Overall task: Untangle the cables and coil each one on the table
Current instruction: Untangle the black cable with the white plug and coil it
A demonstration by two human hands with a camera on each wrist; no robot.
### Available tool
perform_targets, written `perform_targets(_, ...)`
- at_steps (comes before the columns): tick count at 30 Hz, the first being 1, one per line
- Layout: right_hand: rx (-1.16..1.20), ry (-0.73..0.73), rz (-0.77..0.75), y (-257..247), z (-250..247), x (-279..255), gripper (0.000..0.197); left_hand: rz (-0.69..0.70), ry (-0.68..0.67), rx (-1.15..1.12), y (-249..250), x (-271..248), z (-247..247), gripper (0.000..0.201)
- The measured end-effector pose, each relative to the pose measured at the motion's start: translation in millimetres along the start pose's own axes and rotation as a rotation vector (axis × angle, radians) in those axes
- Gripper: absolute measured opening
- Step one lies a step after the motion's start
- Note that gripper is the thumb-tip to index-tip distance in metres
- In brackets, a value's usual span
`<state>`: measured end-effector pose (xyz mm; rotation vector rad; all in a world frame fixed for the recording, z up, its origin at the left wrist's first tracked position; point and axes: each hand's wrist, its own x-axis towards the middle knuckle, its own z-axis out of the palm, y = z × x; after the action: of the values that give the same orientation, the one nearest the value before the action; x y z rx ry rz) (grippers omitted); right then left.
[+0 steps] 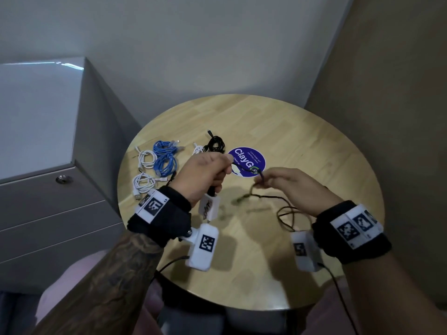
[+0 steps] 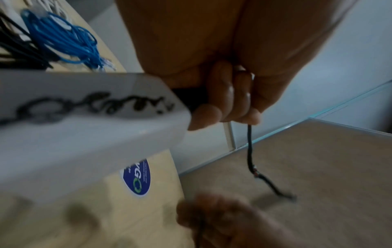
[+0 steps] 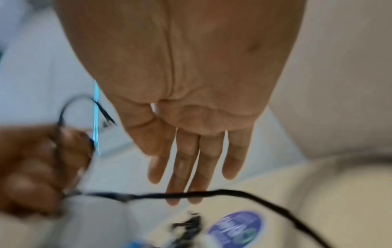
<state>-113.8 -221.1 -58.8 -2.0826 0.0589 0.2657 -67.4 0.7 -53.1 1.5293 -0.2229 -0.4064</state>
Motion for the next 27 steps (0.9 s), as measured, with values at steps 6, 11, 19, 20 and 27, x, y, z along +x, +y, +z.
perform_targets(6, 0.595, -0.251, -0.028, -14, 12, -7, 0.055, 0.033, 0.083, -0.001, -4, 2, -2, 0.036)
perform_targets(11, 0.388, 0.018, -0.144, -16, 7, -5, 0.017, 0.052, 0.105, 0.023, -6, 2, -5, 0.036)
perform_targets(19, 0.262, 0.495, -0.292, -19, -13, -4, 0.015, -0.015, 0.011, 0.088, -9, -1, -2, 0.038)
perform_targets(20, 0.226, 0.576, -0.323, -19, -19, -4, 0.018, -0.043, -0.041, 0.086, -9, -4, 1, 0.038)
perform_targets(27, 0.099, 0.713, -0.300, -9, -29, -1, 0.031, -0.249, -0.432, -0.104, -8, -15, 16, 0.031)
